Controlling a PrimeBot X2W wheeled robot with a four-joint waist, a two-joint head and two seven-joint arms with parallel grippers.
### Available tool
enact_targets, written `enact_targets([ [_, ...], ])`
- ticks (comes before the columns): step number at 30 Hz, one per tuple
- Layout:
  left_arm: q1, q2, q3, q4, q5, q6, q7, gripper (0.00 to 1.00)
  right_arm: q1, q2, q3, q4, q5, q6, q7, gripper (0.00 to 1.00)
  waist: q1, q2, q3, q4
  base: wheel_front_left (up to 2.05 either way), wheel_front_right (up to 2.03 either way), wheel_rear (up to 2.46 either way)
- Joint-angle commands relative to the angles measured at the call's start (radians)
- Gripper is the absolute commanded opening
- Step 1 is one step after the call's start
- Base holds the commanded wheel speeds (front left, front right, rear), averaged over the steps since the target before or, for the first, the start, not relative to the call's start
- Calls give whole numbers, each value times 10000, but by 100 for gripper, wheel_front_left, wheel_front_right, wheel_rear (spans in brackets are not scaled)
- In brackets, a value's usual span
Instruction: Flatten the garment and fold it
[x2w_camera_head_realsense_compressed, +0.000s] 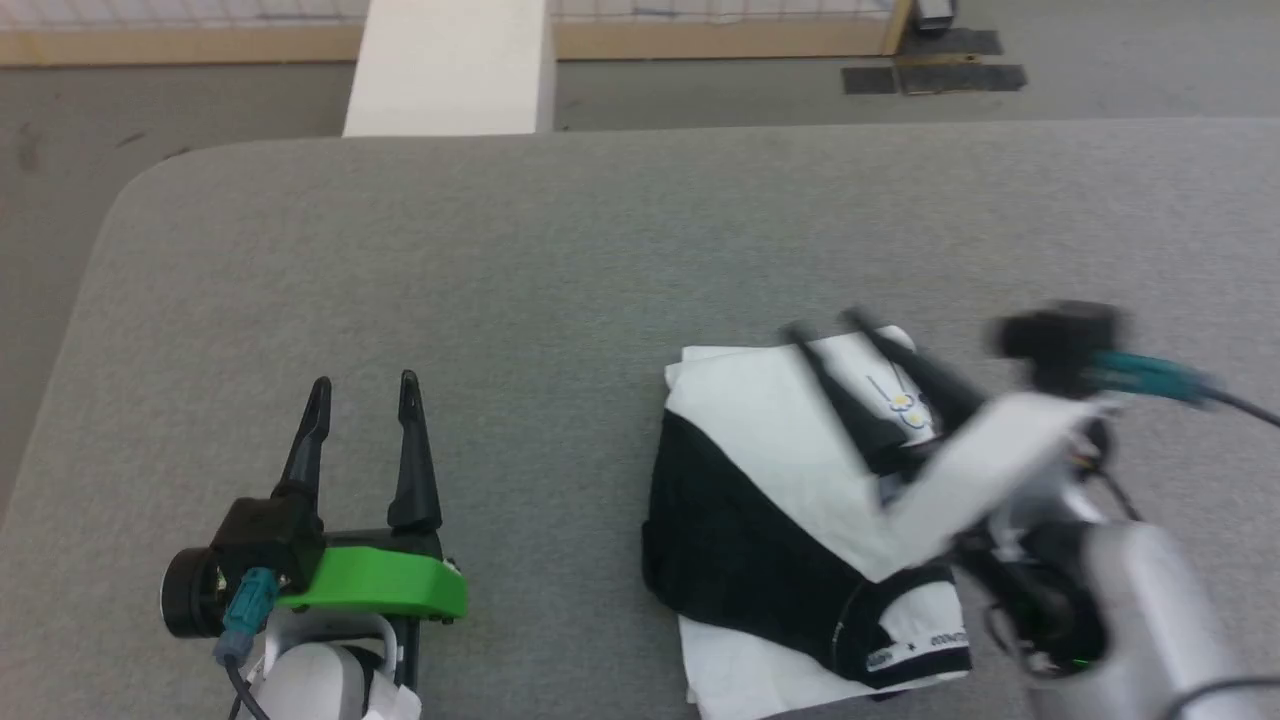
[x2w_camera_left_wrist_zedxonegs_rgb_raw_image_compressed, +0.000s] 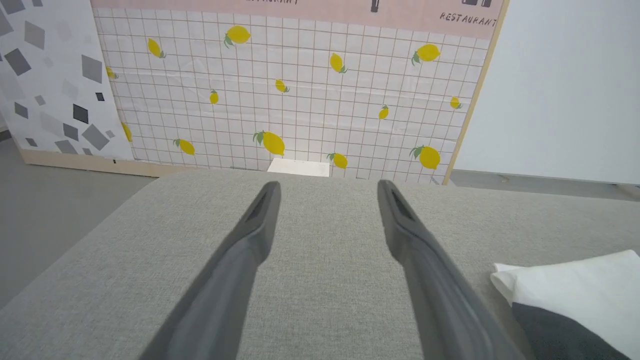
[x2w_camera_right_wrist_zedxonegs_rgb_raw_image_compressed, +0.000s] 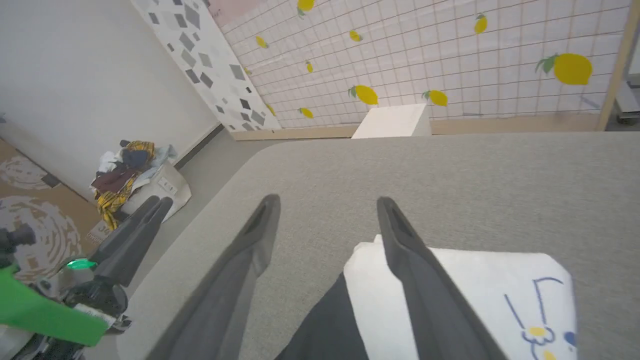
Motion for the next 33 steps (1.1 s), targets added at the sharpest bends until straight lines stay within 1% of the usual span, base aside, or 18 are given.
enact_targets([
  [1, 65, -22, 37, -41, -2, -55, -36, 100, 275, 21, -427, -125, 391, -13, -429, 100, -1, 0, -253, -362, 0, 0, 0],
  [2, 89, -22, 54, -60, 1, -71, -36, 100, 407, 44, -803, -211, 616, -13, -787, 100, -1, 0, -284, -440, 0, 0, 0],
  [4, 108, -22, 75, -101, -1, -78, -36, 100, 661, 63, -1421, -204, 699, -13, -1255, 100, -1, 0, -333, -583, 0, 0, 0],
  [6, 108, -22, 73, -134, -25, -68, -36, 100, 920, 79, -2036, -20, 771, -13, -1561, 100, -1, 0, -355, -690, 0, 0, 0],
  [10, 43, -22, 47, -145, -67, -68, -36, 100, 1322, 100, -2909, 681, 1445, -13, -1653, 100, -1, 0, -337, -795, 0, 0, 0],
  [13, -23, -22, 52, -141, -92, -91, -36, 100, 1478, 104, -3175, 1436, 2165, -13, -1457, 100, -1, 0, -300, -830, 0, 0, 0],
  [16, -70, -22, 29, -155, -152, -84, -36, 100, 1500, 105, -3196, 2286, 2863, -13, -1005, 100, -1, 0, -249, -813, 0, 0, 0],
  [22, -105, -22, 58, -159, -332, -14, -36, 100, 1153, 107, -2800, 3521, 3934, -13, 220, 100, -1, 0, -160, -682, 0, 0, 0],
  [26, -107, -22, 21, -226, -475, 32, -36, 100, 791, 107, -2579, 4317, 4176, -13, 937, 100, -1, 0, -91, -550, 0, 0, 0],
  [30, -133, -22, -41, -273, -559, 33, -36, 100, 359, 107, -2464, 5186, 4118, -13, 1443, 100, -1, 0, -30, -395, 0, 0, 0],
  [33, -107, -22, -42, -295, -572, 47, -36, 100, 63, 108, -2258, 5737, 4290, -13, 1869, 100, -1, 0, -20, -309, 0, 0, 0],
])
